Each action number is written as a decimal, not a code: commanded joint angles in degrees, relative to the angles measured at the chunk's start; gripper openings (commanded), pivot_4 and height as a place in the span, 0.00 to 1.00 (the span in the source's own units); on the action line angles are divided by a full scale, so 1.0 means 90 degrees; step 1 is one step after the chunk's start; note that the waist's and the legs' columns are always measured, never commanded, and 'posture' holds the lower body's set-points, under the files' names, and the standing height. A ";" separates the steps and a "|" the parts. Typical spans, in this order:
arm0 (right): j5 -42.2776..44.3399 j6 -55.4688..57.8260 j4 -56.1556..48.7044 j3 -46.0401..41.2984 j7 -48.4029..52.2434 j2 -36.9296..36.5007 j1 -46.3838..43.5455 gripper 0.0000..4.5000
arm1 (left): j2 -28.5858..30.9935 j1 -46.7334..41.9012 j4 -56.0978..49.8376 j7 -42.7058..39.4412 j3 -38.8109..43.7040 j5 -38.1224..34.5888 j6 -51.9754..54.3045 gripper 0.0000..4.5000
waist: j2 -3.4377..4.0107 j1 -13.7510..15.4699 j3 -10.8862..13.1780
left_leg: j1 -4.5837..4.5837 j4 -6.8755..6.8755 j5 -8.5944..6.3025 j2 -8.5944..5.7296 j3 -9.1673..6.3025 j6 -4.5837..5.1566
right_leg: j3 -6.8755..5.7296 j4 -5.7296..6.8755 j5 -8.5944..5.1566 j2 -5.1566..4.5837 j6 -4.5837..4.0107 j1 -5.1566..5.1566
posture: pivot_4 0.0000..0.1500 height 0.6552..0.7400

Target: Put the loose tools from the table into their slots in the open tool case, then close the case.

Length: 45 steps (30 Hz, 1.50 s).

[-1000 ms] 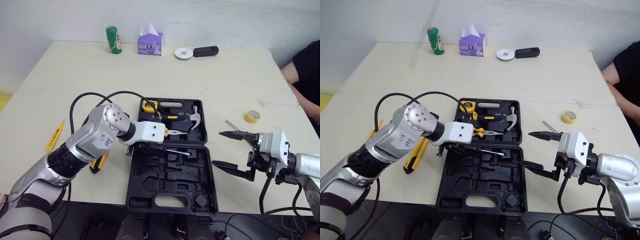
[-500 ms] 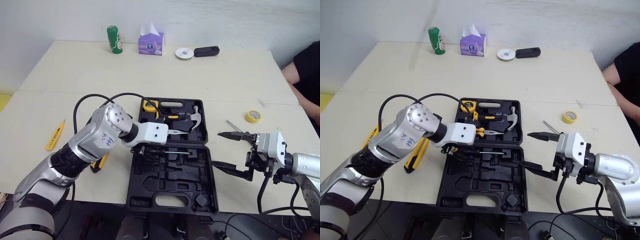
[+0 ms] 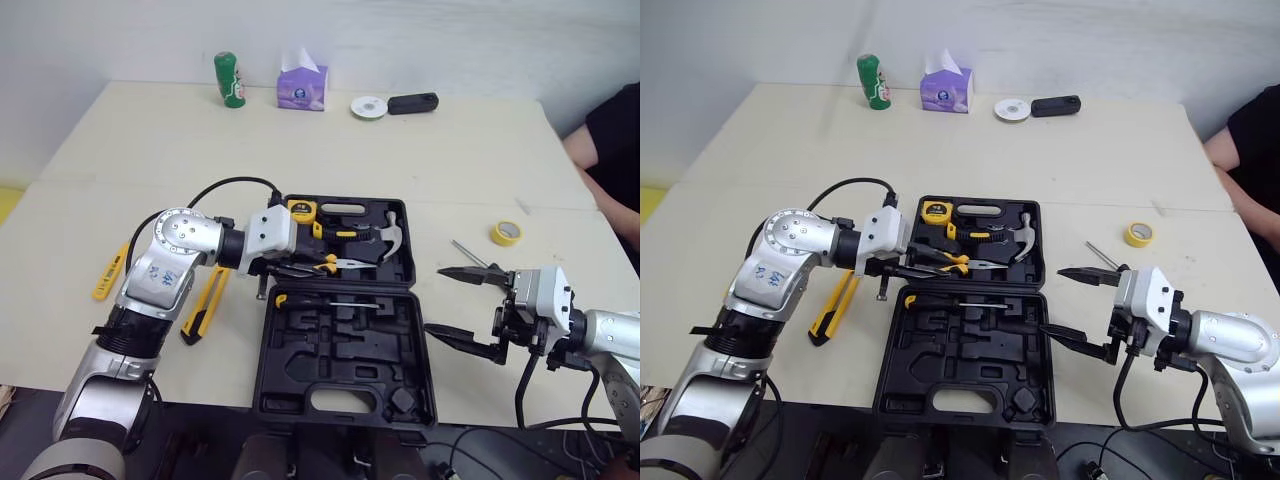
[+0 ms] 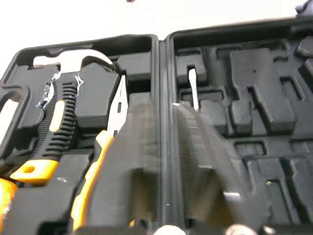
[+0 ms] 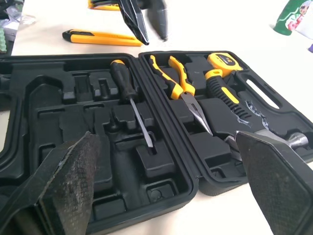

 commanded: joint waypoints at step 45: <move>0.0025 -0.0500 0.0249 -0.0340 -0.0194 0.0167 0.0458 1.00 | 0.0104 0.1008 0.0486 0.1051 -0.1935 0.1602 0.1407 0.01 | 0.0067 -0.0003 -0.0172 | 0.0090 0.0001 -0.0072 0.0006 -0.0011 0.0021 | 0.0003 -0.0066 0.0003 -0.0012 0.0009 0.0104 | 1.00 1.00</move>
